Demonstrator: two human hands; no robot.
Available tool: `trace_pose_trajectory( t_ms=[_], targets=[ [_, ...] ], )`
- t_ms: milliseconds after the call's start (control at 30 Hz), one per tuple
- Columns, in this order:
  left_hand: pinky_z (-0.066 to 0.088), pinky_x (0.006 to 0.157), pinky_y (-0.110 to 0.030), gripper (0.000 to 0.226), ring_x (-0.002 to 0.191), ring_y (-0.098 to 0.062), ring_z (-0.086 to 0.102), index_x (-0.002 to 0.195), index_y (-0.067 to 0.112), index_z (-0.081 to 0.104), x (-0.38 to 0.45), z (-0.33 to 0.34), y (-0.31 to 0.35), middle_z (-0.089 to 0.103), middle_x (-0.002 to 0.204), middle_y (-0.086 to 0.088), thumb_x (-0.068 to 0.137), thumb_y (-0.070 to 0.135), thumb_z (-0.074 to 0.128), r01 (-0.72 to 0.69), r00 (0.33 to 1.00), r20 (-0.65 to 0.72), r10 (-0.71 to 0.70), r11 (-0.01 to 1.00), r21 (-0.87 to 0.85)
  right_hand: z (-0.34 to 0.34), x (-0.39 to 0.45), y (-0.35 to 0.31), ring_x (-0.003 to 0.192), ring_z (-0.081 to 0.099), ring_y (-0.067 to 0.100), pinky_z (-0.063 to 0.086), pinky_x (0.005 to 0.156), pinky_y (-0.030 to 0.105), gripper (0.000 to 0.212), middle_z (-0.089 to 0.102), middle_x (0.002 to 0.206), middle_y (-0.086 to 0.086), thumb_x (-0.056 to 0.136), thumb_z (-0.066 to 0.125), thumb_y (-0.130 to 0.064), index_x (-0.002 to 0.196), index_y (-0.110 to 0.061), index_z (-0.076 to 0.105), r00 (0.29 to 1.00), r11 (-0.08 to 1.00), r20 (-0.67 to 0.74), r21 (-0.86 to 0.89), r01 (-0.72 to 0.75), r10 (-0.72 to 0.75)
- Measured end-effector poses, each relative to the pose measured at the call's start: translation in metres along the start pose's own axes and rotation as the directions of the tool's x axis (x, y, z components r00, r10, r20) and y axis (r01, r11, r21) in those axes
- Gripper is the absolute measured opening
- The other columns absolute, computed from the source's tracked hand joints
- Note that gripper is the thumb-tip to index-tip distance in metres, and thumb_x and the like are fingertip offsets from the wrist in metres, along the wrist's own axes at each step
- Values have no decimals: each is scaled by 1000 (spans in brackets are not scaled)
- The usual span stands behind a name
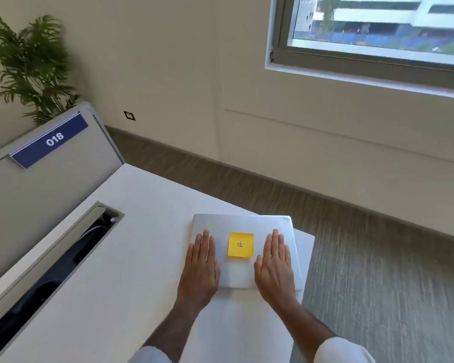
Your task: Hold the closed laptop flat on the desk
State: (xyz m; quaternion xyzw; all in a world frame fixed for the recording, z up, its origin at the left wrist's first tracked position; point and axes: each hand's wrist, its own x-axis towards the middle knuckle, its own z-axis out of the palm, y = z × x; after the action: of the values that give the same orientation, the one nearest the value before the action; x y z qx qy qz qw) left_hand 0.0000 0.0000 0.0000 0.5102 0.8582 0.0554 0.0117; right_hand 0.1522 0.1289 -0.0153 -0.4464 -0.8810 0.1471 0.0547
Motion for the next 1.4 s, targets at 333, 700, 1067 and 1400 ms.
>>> trace_pose_trajectory(
  t_ms=[333,700,1067,1400],
  targets=[
    [51,82,-44,68,105,-33,57,149,23,47,43,9,-19,46,145,-22,101,64,23,302,948,82,-308,950,80,-4,29,41,109,58,42,52,78,51,80,41,151,26,94,22,-56,143,5,43,979,975,17,-99,-200,203],
    [51,71,-38,74,99,-28,54,154,27,38,53,18,-11,54,118,-11,95,72,31,424,896,118,-428,904,53,-2,34,36,85,50,33,52,52,41,69,50,119,14,94,41,-56,146,-11,43,961,951,-12,-140,-277,278],
    [49,88,-48,85,107,-35,46,149,43,35,65,23,-17,41,119,-10,77,83,56,595,804,207,-558,744,-305,-3,42,38,102,50,30,48,66,40,75,36,124,7,92,33,-66,154,-25,19,942,942,14,-29,-335,336],
    [51,91,-42,98,106,-33,63,157,44,23,65,17,-25,42,108,-2,75,86,54,563,826,268,-495,714,-415,-9,51,45,90,63,32,39,67,36,80,39,98,3,88,35,-75,155,-35,15,913,909,52,84,-408,405]
  ],
)
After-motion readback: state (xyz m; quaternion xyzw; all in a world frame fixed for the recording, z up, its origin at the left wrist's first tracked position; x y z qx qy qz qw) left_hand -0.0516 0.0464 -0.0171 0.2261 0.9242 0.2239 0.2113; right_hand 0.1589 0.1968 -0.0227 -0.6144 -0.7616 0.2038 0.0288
